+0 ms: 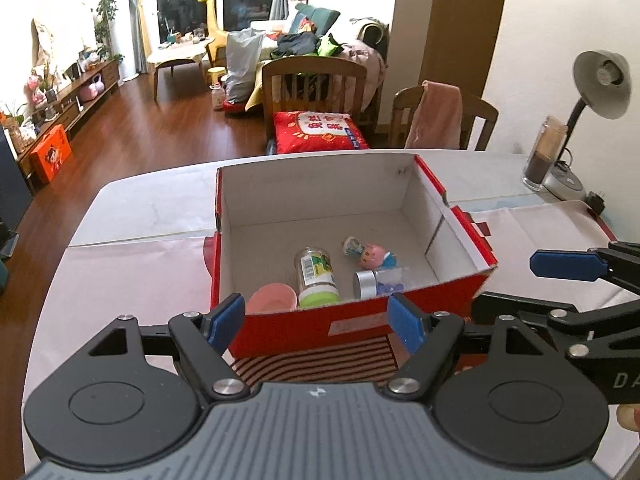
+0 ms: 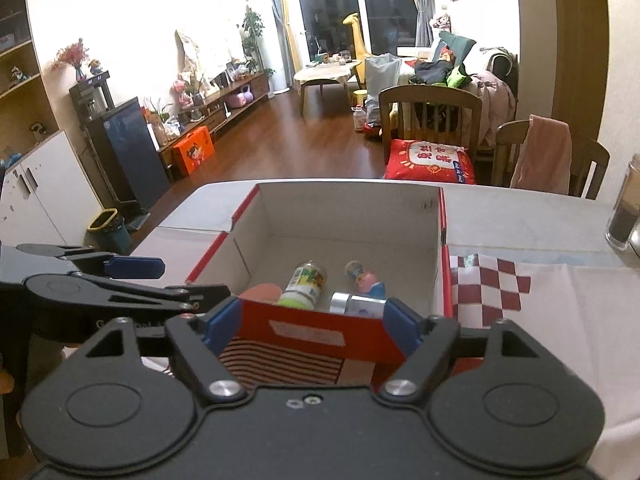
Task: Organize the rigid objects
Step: 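Lift both tools out of the box back toward the remaining pile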
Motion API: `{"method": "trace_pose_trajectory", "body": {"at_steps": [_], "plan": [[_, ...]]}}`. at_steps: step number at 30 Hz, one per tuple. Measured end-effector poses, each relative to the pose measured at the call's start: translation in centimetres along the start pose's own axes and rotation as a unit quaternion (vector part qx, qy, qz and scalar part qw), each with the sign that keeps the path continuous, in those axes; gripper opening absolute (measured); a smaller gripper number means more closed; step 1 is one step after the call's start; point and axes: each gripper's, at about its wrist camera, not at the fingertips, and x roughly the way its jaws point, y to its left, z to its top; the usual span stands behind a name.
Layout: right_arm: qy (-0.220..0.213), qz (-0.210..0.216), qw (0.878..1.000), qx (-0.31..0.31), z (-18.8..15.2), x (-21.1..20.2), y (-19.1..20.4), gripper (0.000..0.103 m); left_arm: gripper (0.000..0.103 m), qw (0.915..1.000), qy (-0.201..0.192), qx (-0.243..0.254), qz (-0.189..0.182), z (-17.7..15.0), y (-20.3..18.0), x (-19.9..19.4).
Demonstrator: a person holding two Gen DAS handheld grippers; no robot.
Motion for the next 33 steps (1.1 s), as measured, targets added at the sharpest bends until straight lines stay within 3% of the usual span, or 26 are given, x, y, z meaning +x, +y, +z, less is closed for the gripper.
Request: {"method": "trace_pose_trajectory", "body": {"at_steps": [4, 6, 12, 25, 33], "plan": [[-0.009, -0.002, 1.0, 0.002, -1.3, -1.4, 0.3, 0.087, 0.079, 0.9999, -0.002, 0.001, -0.012, -1.2, 0.4, -1.5], [-0.013, -0.001, 1.0, 0.003, -1.9, -2.1, 0.4, 0.092, 0.085, 0.9999, -0.002, 0.0, -0.014, -1.8, 0.5, -2.1], [-0.025, -0.005, 1.0, 0.016, -4.5, -4.0, 0.1, 0.102, 0.085, 0.9996, -0.014, 0.019, -0.014, -3.9, 0.4, -3.9], [-0.01, -0.044, 0.999, 0.022, -9.9, -5.2, -0.4, 0.102, 0.085, 0.999, -0.006, 0.042, -0.012, -9.7, -0.3, -4.9], [0.013, -0.054, 0.998, -0.03, -12.2, -4.0, -0.2, 0.102, 0.085, 0.9991, 0.025, 0.034, -0.006, -13.1, 0.0, -3.4]]}}
